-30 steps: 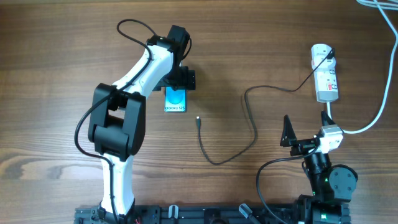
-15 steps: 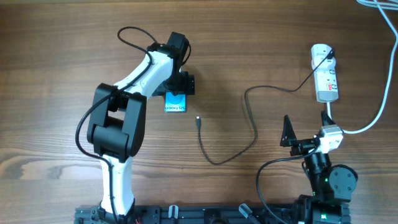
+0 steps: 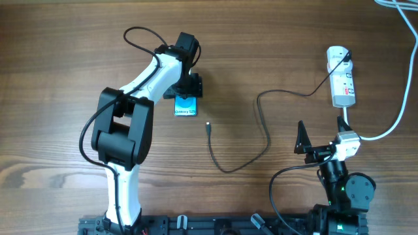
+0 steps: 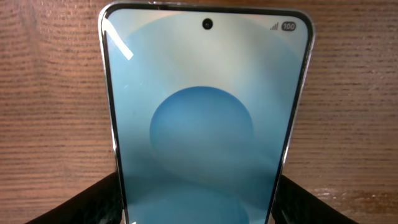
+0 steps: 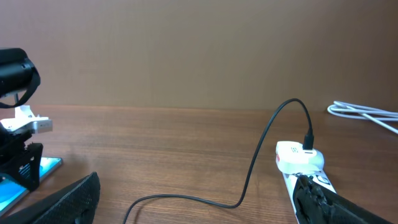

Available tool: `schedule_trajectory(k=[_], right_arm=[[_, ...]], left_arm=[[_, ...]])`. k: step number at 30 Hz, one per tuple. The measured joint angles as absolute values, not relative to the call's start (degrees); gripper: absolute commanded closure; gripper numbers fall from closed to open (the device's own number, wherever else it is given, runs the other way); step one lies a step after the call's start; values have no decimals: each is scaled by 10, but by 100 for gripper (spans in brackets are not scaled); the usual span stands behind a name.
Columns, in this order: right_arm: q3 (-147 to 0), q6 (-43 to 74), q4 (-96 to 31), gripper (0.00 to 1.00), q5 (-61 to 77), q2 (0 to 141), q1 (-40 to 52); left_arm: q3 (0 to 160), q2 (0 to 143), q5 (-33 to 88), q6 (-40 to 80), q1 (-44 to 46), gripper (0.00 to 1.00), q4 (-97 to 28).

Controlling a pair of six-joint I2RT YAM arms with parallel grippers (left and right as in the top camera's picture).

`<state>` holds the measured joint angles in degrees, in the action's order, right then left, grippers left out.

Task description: Plug charger to phone and switch on socket

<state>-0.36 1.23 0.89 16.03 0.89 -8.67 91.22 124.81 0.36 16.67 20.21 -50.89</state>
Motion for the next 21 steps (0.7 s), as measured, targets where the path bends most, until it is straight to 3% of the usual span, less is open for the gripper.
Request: schedule_trajectory(k=[6,13,19,21], right_arm=[[-4,12,9,0,160,9,-87],[-4,12,9,0,160,9,-87],[-4,95,9,0,170,9,-87],[-4,128,8,0,183,9,-87]], left_arm=[[912,1247,12,168,203,3,-500],[912,1247,14,169,203,7,-486],[911,1247,13,168,203,23,-485],[911,1247,14,168,203,19,-486]])
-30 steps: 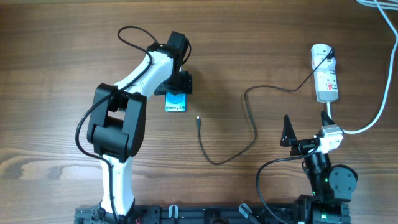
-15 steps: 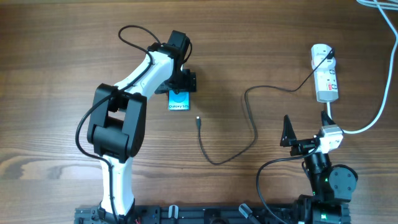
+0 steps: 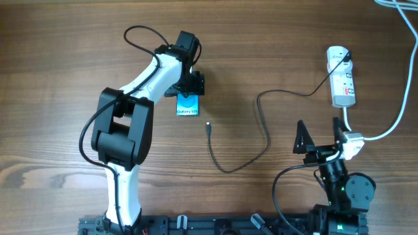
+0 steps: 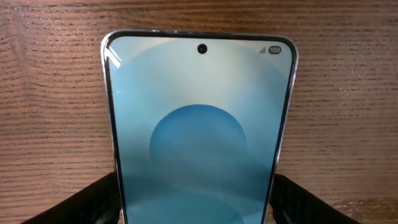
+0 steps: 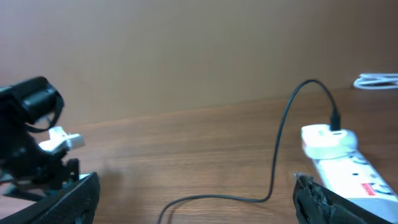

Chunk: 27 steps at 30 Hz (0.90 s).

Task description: Plug charger to phone and switch on socket

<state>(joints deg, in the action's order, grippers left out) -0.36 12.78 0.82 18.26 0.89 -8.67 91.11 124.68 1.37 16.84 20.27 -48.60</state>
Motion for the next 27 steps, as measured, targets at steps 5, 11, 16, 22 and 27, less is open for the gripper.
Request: schedule_trajectory(k=[5,11,16,22,27], right_arm=[[-34,142,-45,0,214,25,-87],[-311,129,-212,0,248,245,-87],[-445,139,-290,1,283,412,-87],[-445,143,-350,1,380,528,-85],[-445,121,-365,0,416,663,-33]], left_arm=[[911,1247,14,169,203,15,-486],[911,1247,7,180,205,16,-487],[910,1247,-6,191,205,21,-493],[910,1247,-8,194,205,27,-505],[911,1247,-8,197,205,28,-530]])
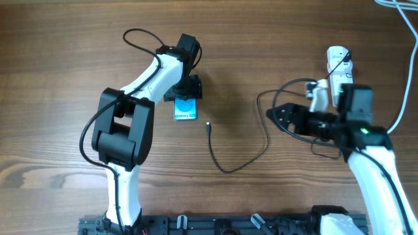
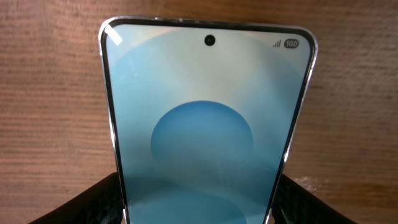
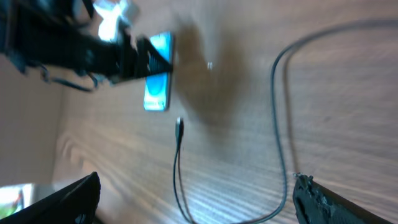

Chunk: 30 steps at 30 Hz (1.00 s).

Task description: Plug charger to phone and switch on socket

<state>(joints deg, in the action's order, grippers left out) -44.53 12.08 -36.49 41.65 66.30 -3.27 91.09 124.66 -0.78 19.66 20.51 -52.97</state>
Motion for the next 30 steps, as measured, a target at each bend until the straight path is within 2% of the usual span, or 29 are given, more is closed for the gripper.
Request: schedule_trajectory(k=[7,11,13,16,18,25,30], right_arm=[[-445,128,-207,0,459,846,121],[-446,185,-76,1,467,935,192],[-446,227,11,4,470,978,232],[-445,267,74,8,472,998,259],[-445,289,97,15,471,1003,269],[-445,363,136,17,388,1004,283],[-445,379,167,29,364,1004,283]], left_arm=[[911,1211,27,196,185,28,-572],[911,1198,110,166,174,28,-598],[911,1198,152,150,175,28,-605],[911,1198,212,128,175,29,-610],[911,1198,237,117,175,29,-609],[911,1198,269,86,175,29,-609],[911,1197,276,63,175,29,-606]])
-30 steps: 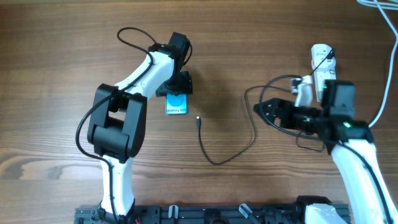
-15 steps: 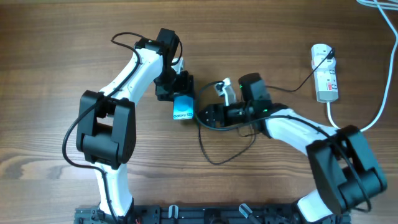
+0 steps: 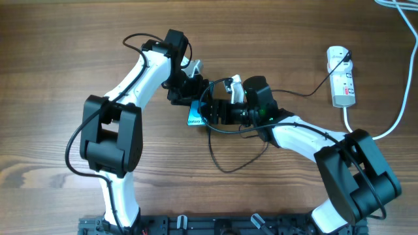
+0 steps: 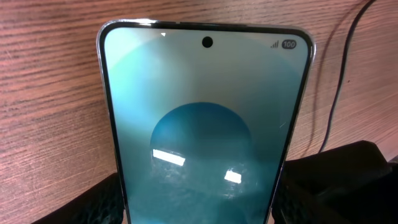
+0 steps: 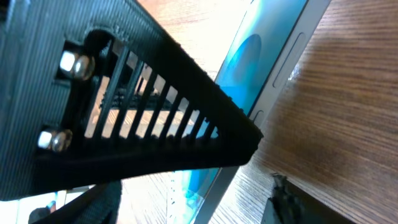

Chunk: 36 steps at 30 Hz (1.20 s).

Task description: Plug charger to phone and switch on socket

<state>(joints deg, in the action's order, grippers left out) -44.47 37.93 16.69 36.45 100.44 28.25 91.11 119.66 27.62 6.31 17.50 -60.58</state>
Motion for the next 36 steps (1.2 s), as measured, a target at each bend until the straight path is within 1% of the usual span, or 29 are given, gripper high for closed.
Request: schedule_trajectory(k=[3,5,6,8,13,18,20,21,22,23,24,28,32,36], right_arm=[[-444,388,169,29,356,1005,283],[-444,397,169,33,350,1005,283],[-444,400,169,37,346,1005,283],[-444,412,173,43,344,1005,283],[-444,450,195,69,343,1006,284],[-444,471,199,77,347,1007,285],[-444,474,204,94,349,1007,285],[-444,478,209,96,351,1007,285],[-443,483,209,96,351,1008,285],[-443,484,211,96,352,1009,284],[-443,484,211,96,352,1009,285],[-443,483,216,96,363,1012,285],[-443,484,288,96,425,1013,272],[-443,484,359,96,503,1013,245]], left_arm=[[911,1189,279,62,175,29,-604],[911,1178,287,60,175,28,-603],[911,1174,290,60,175,28,-603],[911,1160,293,60,176,28,-602],[911,1157,295,59,183,28,-595],[911,1157,295,51,184,26,-594],[911,1157,295,51,185,24,-593],[911,1157,295,51,185,22,-593],[911,1156,296,49,185,17,-594],[911,1155,295,48,185,7,-593],[911,1155,295,48,185,0,-594],[912,1155,297,48,185,0,-591],[912,1150,306,47,166,1,-591],[911,1119,397,30,132,5,-585]])
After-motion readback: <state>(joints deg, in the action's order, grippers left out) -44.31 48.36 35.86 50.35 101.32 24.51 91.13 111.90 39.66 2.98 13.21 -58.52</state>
